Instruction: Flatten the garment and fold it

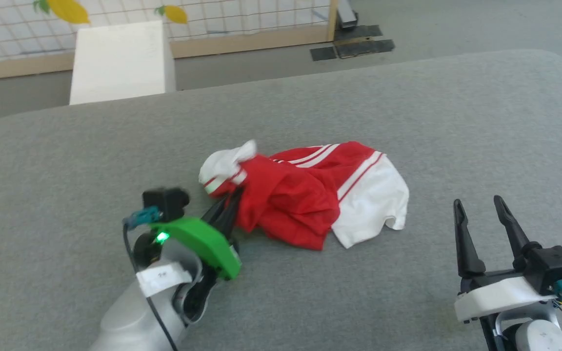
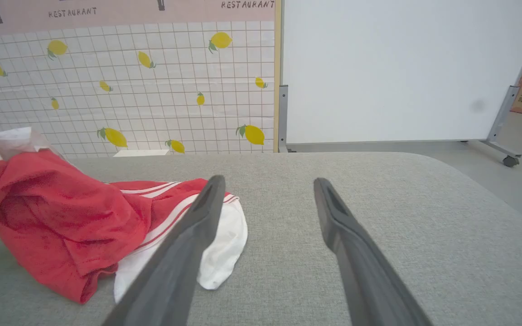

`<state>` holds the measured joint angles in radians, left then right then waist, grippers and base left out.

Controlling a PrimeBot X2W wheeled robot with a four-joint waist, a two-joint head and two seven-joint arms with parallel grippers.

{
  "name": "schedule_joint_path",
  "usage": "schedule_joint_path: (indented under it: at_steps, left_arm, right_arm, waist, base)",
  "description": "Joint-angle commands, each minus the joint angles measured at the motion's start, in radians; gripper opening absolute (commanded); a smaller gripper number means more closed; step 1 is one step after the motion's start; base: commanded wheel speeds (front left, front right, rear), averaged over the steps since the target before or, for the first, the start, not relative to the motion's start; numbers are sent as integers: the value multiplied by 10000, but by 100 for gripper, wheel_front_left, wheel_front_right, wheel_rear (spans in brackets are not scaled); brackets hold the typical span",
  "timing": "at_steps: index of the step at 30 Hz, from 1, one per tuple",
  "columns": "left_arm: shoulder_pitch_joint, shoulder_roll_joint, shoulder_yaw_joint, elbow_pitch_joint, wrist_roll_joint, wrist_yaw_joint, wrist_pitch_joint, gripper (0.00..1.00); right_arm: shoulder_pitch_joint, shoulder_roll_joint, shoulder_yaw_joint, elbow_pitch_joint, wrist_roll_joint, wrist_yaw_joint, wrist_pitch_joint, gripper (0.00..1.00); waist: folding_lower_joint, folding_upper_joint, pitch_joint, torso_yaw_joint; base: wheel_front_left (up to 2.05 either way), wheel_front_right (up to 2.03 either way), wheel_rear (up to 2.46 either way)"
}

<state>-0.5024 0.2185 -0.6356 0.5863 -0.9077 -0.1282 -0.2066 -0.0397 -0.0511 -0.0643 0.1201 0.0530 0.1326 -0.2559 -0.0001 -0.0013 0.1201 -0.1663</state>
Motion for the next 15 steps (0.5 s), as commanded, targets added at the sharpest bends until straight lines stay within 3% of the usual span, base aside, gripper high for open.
schedule_joint_path:
  at_steps: [1,2,3,4,10,15]
  left_arm:
    - [67,45,-11,278,112,12,-127,0]
    - [97,53,-26,491,174,36,-176,7]
    - [121,37,-32,723,231,68,-228,89]
    - [119,12,-38,879,283,101,-267,100]
    - [37,9,302,822,1108,410,-535,100]
    - [825,137,1770,-1261,2675,893,-547,100]
  right_arm:
    - [75,9,41,45,-33,-19,-59,100]
    - [79,9,75,79,-59,-19,-59,100]
    - [88,9,110,121,-90,-19,-59,100]
    - [98,9,130,149,-114,-19,-59,100]
    - [217,9,115,227,-286,-19,-59,100]
    - [485,9,110,165,-403,-19,-59,100]
  waist:
    - [1,13,97,346]
    - [1,13,90,436]
    - [1,13,75,548]
    - [1,13,56,643]
    - [1,13,-378,1247]
    - [1,13,-933,1598]
  base:
    - [0,0,0]
    - [0,0,0]
    - [0,0,0]
    - [0,0,0]
    - [0,0,0]
    - [0,0,0]
